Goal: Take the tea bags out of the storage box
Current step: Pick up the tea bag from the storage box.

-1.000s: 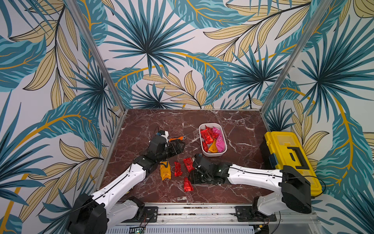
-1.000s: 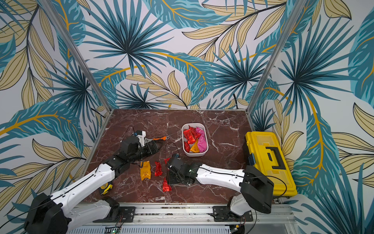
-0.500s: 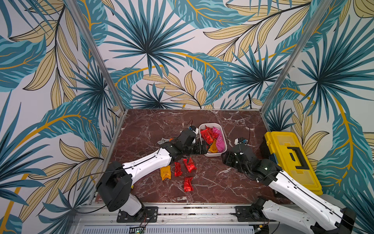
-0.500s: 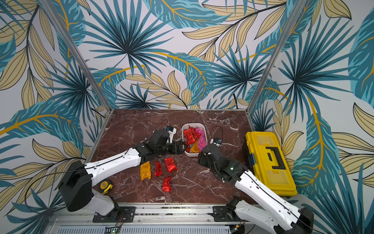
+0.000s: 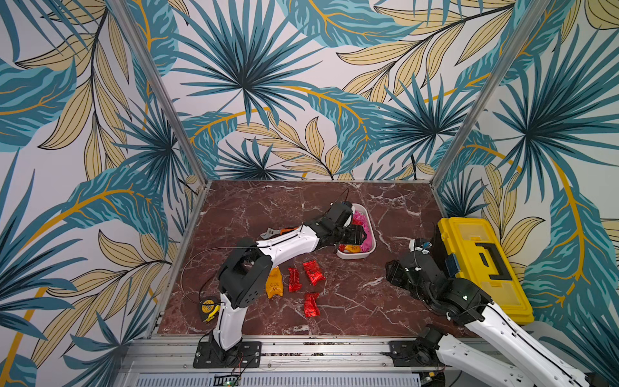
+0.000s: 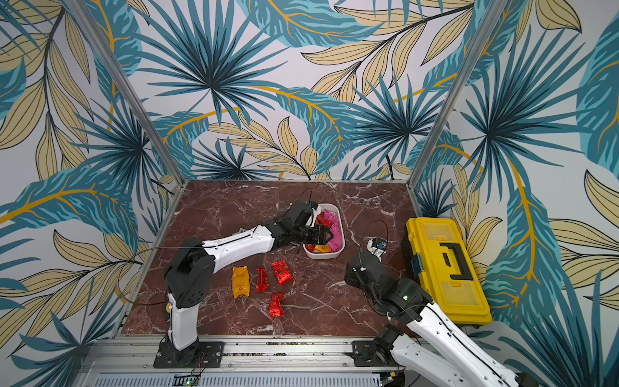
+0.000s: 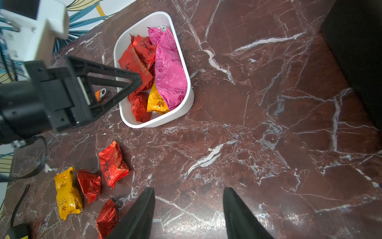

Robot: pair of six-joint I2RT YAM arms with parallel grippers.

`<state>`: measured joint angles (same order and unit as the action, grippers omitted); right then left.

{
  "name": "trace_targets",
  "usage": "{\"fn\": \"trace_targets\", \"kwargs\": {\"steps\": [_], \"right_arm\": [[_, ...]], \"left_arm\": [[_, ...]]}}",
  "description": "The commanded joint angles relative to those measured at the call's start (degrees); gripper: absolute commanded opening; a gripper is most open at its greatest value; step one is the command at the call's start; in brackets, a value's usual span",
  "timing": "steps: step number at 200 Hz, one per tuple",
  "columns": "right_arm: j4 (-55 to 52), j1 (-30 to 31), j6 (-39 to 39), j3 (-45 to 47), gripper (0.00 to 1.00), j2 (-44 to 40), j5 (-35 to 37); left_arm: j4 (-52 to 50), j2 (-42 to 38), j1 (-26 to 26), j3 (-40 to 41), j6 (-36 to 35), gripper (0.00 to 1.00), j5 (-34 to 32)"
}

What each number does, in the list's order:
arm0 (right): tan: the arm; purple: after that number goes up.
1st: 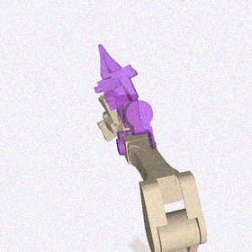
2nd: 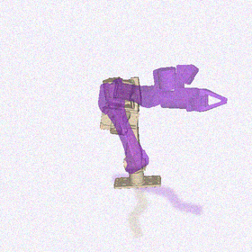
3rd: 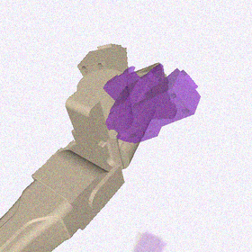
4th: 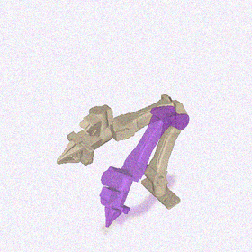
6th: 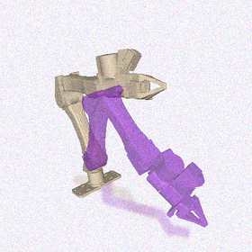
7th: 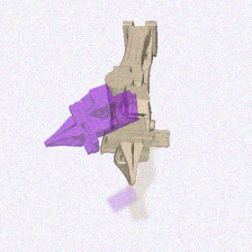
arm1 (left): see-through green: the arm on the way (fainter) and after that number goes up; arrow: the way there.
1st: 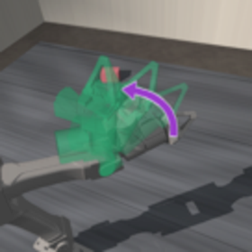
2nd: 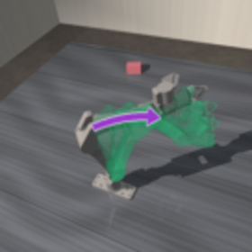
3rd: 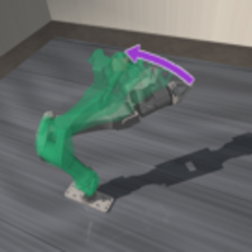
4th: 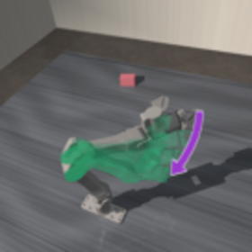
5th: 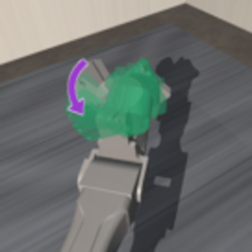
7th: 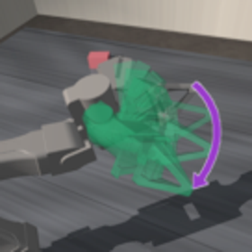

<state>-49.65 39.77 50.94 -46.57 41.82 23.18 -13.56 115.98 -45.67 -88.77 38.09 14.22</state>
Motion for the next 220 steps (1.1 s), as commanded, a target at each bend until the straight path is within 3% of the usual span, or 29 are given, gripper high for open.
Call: {"fn": "trace_targets", "kwargs": {"steps": [1,84,117,175,220], "right_arm": [[-2.0,-0.1,1.2,1.0,0.59,-0.6,1.5],[-2.0,-0.1,1.3,1.1,0.59,-0.6,1.1],[-2.0,-0.1,1.1,1.2,0.59,-0.6,0.6],[-2.0,-0.1,-0.2,0.0,0.60,-0.4,0.2],[-1.6,-1.3,-5.1,-3.2,0.64,0.8,-2.1]], "left_arm": [[-0.7,3.1,0.0,-3.6,0.6,0.65,1.4],[4.7,11.0,0.1,-7.0,5.7,0.49,4.9],[7.8,11.8,0.4,-7.2,7.8,0.31,5.7],[9.2,5.9,0.6,-4.3,6.6,0.12,5.0],[10.5,-2.0,1.3,1.2,5.2,0.08,6.0]]}}
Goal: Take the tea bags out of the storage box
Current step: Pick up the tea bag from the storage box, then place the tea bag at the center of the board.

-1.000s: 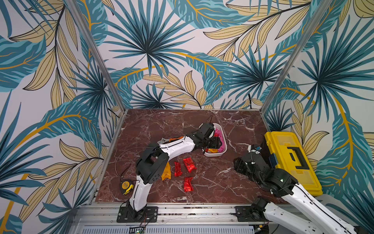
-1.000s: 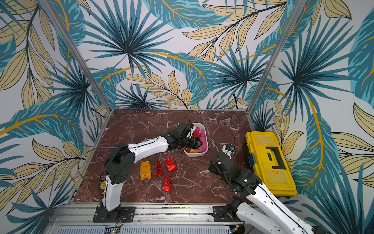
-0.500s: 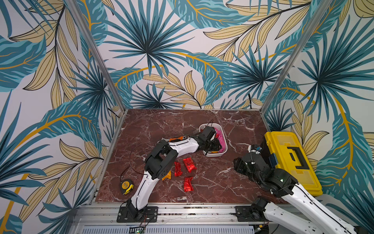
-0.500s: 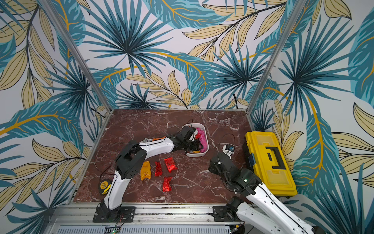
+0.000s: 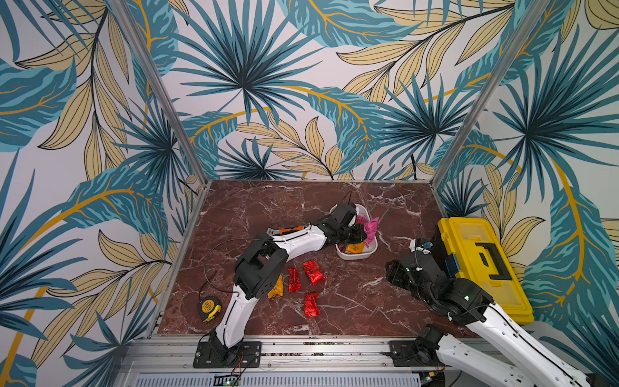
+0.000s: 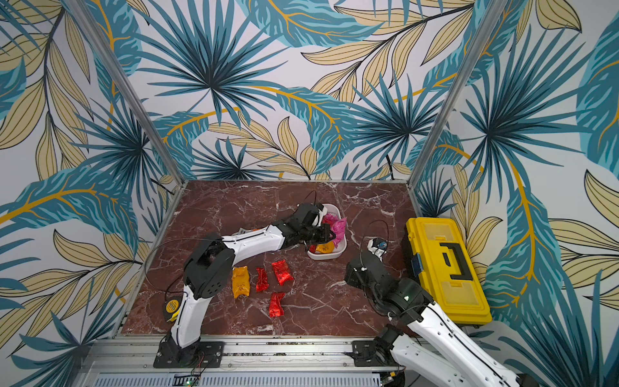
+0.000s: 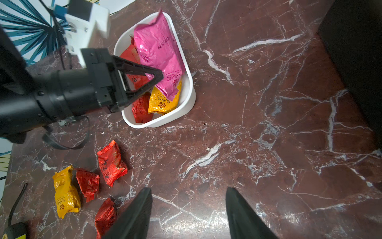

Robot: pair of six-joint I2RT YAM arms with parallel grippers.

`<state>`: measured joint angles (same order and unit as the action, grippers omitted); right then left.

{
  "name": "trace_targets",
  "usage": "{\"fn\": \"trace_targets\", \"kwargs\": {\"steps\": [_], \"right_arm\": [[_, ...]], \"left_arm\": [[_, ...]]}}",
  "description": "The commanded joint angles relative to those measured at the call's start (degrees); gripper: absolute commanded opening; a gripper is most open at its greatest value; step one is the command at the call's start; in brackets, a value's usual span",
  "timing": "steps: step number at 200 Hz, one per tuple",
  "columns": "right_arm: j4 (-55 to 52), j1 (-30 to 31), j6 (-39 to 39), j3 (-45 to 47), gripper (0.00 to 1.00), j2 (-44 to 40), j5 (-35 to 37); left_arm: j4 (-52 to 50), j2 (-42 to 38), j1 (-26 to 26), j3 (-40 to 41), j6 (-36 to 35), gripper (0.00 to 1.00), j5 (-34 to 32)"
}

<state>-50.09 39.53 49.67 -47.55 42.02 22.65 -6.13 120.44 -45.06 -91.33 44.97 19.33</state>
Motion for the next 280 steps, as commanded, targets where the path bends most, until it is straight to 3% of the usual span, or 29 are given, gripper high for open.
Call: {"fn": "trace_targets", "kwargs": {"steps": [1,35,73,112,148,205,234,280], "right_arm": [[-1.1,-1.1,-4.1,-2.3,0.64,0.7,-1.6],[1.0,-4.3,-12.3,-5.8,0.66,4.1,-9.4],[6.4,-7.8,-22.1,-9.4,0.66,9.5,-25.9],[14.4,-8.0,-31.0,-11.1,0.66,12.7,-40.8],[16.0,-7.9,-37.1,-13.8,0.67,14.9,-43.6],[17.3,-7.9,-39.1,-17.9,0.66,18.6,-51.1],[18.6,-7.7,-38.7,-18.1,0.57,19.2,-53.2],[20.5,-7.8,-36.0,-18.5,0.29,21.2,-54.7]], "left_arm": [[3.1,-6.7,0.7,3.9,-1.7,0.08,1.0],[6.6,-14.0,2.7,12.0,-1.8,0.08,6.7],[9.1,-23.6,6.6,22.8,-3.1,0.07,15.4],[2.9,-32.1,9.1,29.0,-10.8,0.08,24.5],[2.7,-37.7,9.4,33.7,-14.1,0.08,32.0],[0.8,-40.4,9.4,34.7,-18.4,0.08,37.6],[-1.1,-40.6,9.5,34.6,-20.4,0.08,39.5],[-2.1,-41.9,10.9,35.2,-21.9,0.10,39.6]]}}
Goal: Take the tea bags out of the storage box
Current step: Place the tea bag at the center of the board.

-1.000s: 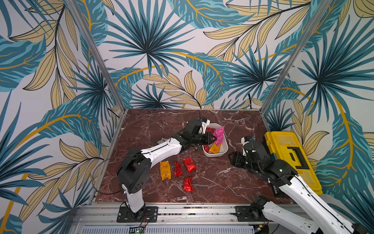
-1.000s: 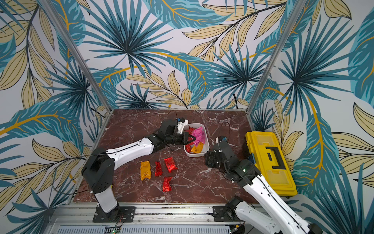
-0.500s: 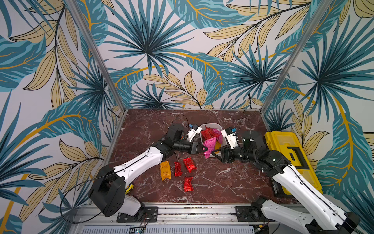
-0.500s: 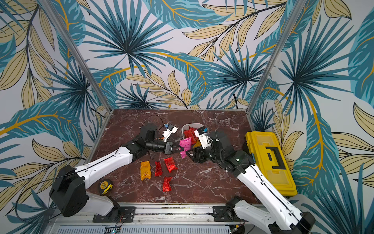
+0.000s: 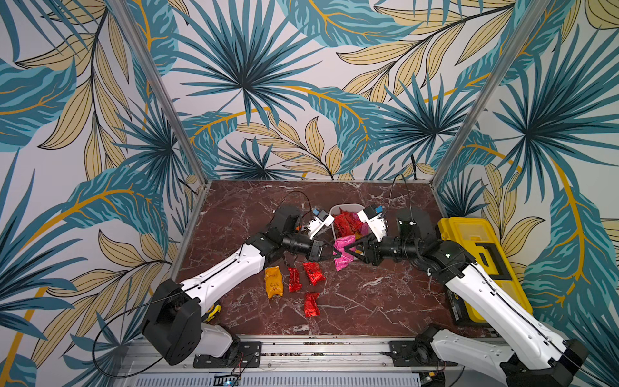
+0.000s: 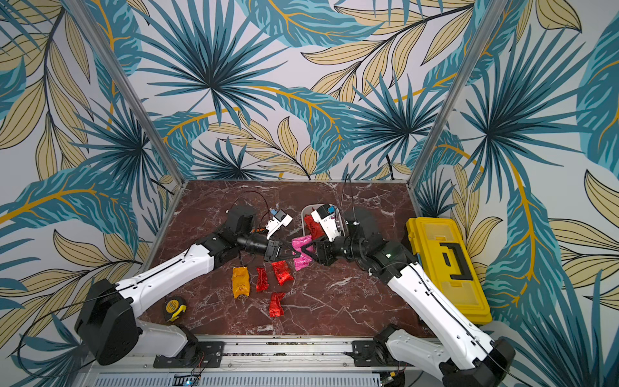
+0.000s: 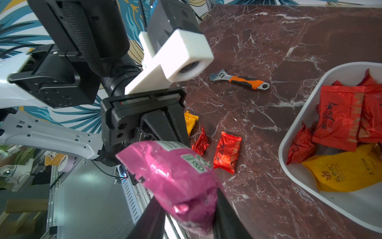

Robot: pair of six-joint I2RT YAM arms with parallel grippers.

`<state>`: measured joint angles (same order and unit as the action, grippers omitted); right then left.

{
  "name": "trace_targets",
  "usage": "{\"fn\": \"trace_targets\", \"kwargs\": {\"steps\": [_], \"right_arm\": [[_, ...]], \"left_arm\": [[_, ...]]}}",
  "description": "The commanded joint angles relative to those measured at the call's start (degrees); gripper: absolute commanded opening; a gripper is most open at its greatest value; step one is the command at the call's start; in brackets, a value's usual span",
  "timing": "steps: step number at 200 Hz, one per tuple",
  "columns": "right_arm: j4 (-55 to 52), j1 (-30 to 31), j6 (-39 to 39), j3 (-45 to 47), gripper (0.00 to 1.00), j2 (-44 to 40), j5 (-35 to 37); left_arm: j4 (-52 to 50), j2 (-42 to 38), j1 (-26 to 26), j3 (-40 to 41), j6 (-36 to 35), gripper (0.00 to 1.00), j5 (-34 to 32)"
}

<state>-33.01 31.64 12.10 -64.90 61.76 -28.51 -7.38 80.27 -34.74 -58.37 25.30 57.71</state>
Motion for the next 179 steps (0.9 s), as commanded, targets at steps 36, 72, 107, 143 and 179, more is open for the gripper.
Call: {"fn": "trace_targets", "kwargs": {"steps": [36,72,107,143,179], "right_arm": [[6.1,0.3,5.5,-1.0,0.15,3.5,-3.0],[9.1,0.4,9.4,-0.9,0.06,6.9,-0.5],[8.3,0.6,12.6,-2.7,0.01,14.6,4.3],[8.7,3.4,15.4,-8.3,0.00,24.9,7.5],[8.1,4.0,17.8,-17.3,0.00,38.4,8.7]], "left_arm": [[0.4,-4.4,2.6,4.1,-2.4,0.32,0.4],[7.3,-12.5,7.1,10.6,2.3,0.78,-6.9],[12.2,-23.6,11.1,21.1,7.5,0.90,-25.5],[8.7,-32.1,15.5,27.7,14.9,0.93,-40.9],[0.9,-35.0,16.5,28.9,20.1,0.92,-52.7]]}}
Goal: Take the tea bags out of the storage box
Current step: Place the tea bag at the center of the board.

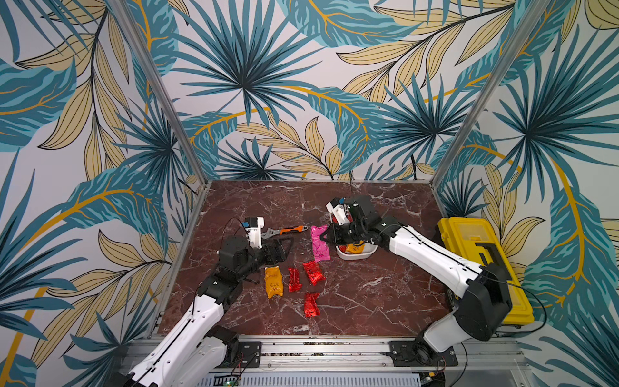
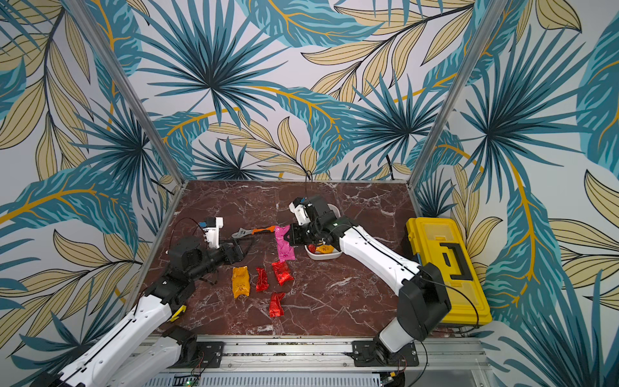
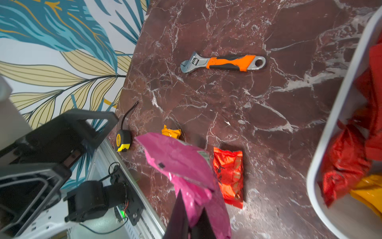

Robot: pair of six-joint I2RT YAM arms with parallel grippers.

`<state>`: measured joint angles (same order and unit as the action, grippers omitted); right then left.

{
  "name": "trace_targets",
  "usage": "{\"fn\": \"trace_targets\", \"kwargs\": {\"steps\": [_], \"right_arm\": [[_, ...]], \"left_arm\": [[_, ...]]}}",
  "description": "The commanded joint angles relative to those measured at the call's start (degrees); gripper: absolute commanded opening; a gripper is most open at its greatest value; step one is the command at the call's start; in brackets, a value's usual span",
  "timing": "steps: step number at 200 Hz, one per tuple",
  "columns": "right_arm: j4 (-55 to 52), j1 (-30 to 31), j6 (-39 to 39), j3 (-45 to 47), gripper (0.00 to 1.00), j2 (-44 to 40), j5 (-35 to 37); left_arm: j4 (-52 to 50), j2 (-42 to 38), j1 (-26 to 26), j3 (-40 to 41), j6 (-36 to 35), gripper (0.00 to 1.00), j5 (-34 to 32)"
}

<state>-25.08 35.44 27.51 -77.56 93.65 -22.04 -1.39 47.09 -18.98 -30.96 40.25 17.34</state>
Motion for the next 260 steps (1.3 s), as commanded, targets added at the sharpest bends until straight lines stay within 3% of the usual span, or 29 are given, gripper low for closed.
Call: {"fn": "trace_targets", "kwargs": {"steps": [1,60,148,208,228,260], "right_arm": [[0.0,0.2,2.4,-5.0,0.00,6.8,2.2],[-5.1,0.2,1.0,-19.4,0.01,24.4,0.7],[-9.0,0.2,1.3,-26.3,0.01,36.1,2.6],[-12.2,0.2,-1.4,-26.6,0.44,29.6,11.6],[-12.1,0.2,-2.7,-24.8,0.50,24.2,13.5],[-10.0,-0.1,-3.9,-17.4,0.51,13.4,18.0]], "left_arm": [[-5.3,-1.9,0.7,1.5,5.3,0.91,-12.5],[-5.5,-3.1,1.5,3.3,8.6,0.90,-14.7],[-5.9,-1.6,1.8,2.0,7.8,0.89,-14.4],[-5.4,-1.2,2.1,1.9,8.4,0.89,-13.6],[-4.4,-0.5,2.1,1.8,9.1,0.88,-12.9],[-1.8,0.0,2.1,2.0,9.9,0.88,-12.1]]}}
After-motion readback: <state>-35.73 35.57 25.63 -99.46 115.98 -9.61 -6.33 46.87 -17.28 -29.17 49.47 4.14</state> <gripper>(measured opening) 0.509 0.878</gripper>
